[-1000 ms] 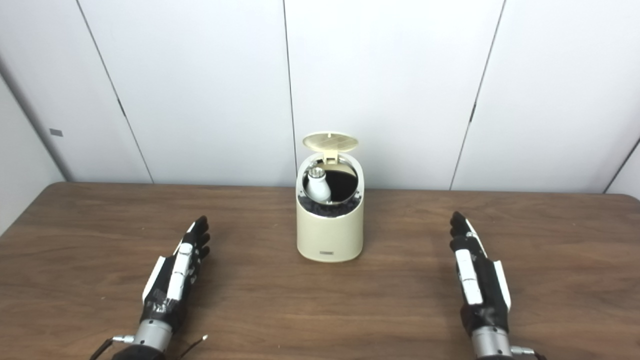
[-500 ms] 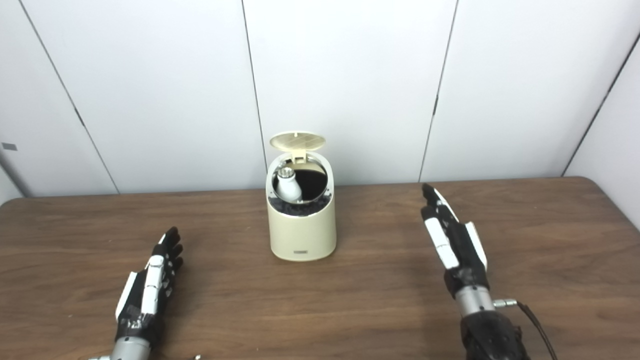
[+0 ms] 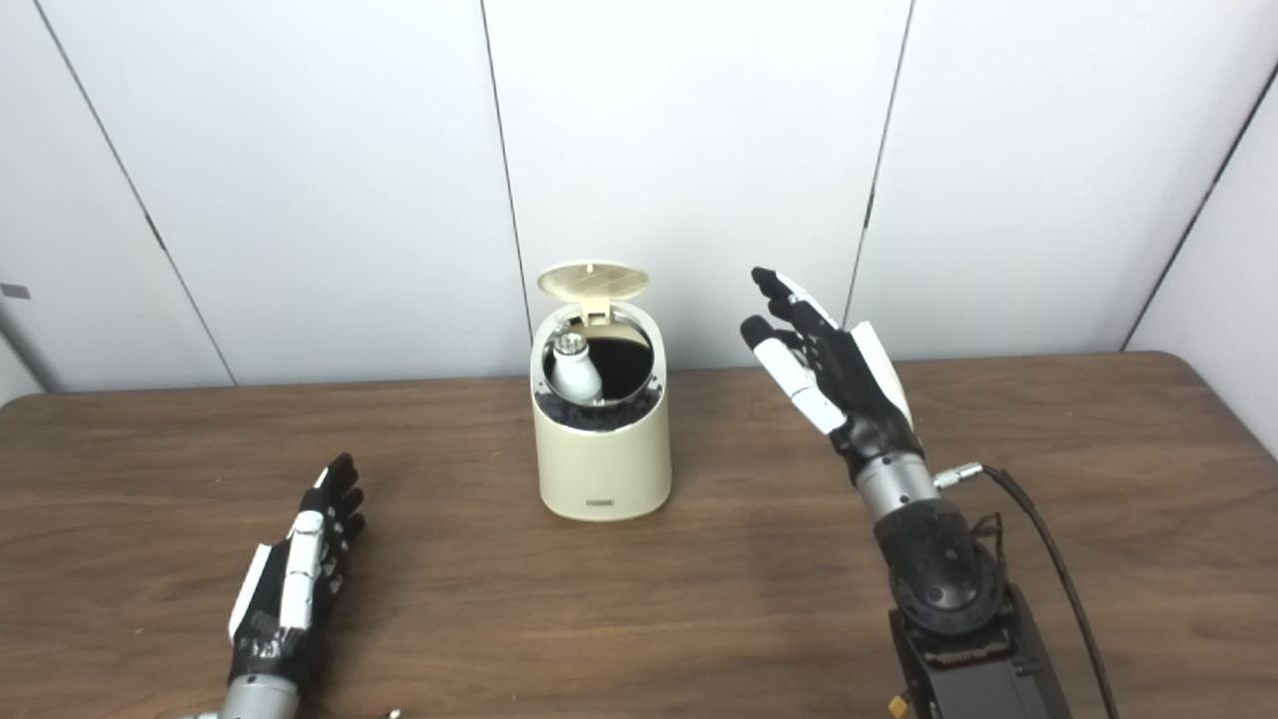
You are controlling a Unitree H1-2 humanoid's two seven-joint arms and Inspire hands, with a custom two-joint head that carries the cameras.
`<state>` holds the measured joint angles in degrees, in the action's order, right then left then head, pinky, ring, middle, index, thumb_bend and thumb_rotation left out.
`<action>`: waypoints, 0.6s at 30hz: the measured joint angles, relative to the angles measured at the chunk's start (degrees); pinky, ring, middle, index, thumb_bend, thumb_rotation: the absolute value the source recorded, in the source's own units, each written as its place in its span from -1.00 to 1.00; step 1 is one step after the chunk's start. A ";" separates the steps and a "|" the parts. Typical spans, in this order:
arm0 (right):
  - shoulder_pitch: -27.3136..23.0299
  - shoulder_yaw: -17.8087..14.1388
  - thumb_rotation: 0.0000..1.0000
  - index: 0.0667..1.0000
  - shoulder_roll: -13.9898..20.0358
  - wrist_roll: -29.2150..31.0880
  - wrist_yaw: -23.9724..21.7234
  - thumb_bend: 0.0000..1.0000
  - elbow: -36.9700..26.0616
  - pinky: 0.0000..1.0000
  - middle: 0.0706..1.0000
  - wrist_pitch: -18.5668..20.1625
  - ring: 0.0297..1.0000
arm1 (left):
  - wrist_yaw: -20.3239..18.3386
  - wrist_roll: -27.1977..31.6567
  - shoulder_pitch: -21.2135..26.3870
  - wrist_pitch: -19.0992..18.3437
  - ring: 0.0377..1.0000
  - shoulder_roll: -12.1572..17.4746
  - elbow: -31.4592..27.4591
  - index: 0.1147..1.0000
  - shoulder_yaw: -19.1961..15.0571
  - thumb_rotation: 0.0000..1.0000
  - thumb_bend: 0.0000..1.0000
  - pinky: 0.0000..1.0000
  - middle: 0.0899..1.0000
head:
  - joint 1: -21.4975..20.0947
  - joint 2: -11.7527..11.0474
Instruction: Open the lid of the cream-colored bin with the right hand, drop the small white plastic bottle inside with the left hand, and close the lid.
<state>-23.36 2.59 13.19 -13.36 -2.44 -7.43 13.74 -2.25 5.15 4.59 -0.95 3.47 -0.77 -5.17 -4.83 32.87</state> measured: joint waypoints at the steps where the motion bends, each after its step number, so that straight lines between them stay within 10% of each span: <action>1: -0.37 0.62 0.92 0.73 0.16 -1.11 -0.08 0.21 0.01 0.61 0.82 0.14 0.79 | 0.01 0.00 0.00 0.00 1.00 -0.01 0.00 1.00 0.00 1.00 0.01 1.00 1.00 | 0.00 0.00; 18: -7.57 5.72 0.91 0.79 2.26 -8.59 -4.05 0.07 2.74 0.62 0.83 0.26 0.77 | 0.90 -0.45 0.03 0.08 1.00 -1.03 0.00 1.00 0.13 1.00 -0.08 1.00 1.00 | 1.41 -0.17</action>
<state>-30.93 8.31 15.44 -21.95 -6.49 -4.69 14.00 -1.34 4.70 4.62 -0.87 2.44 -0.77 -5.04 -3.43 32.70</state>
